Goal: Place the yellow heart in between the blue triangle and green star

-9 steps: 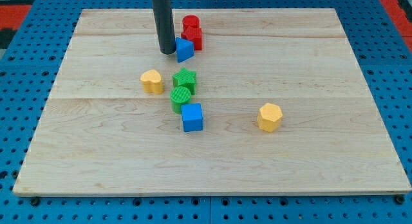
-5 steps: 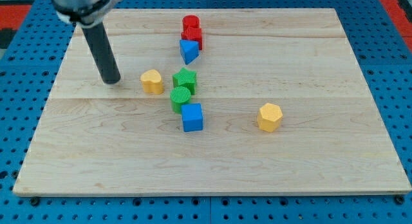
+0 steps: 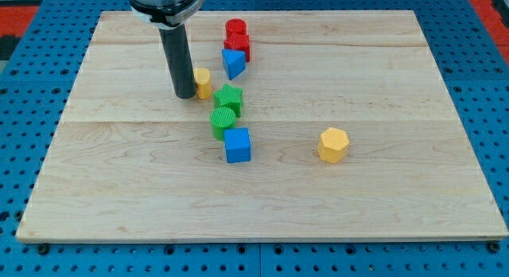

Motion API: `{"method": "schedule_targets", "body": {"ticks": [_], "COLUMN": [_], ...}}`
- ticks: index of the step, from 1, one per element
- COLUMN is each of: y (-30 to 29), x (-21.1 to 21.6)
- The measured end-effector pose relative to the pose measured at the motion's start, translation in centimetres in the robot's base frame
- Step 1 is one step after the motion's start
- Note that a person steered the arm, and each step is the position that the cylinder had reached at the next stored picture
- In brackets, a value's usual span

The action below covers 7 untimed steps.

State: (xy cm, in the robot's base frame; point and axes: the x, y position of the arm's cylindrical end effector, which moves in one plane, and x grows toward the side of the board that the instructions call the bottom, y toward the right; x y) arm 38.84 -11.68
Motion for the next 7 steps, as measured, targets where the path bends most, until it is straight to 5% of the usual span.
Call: {"method": "schedule_targets", "body": {"ticks": [4,5,7], "y": [5.9,-0.2,-1.2], "x": [-1.5,-1.4,11.3]}}
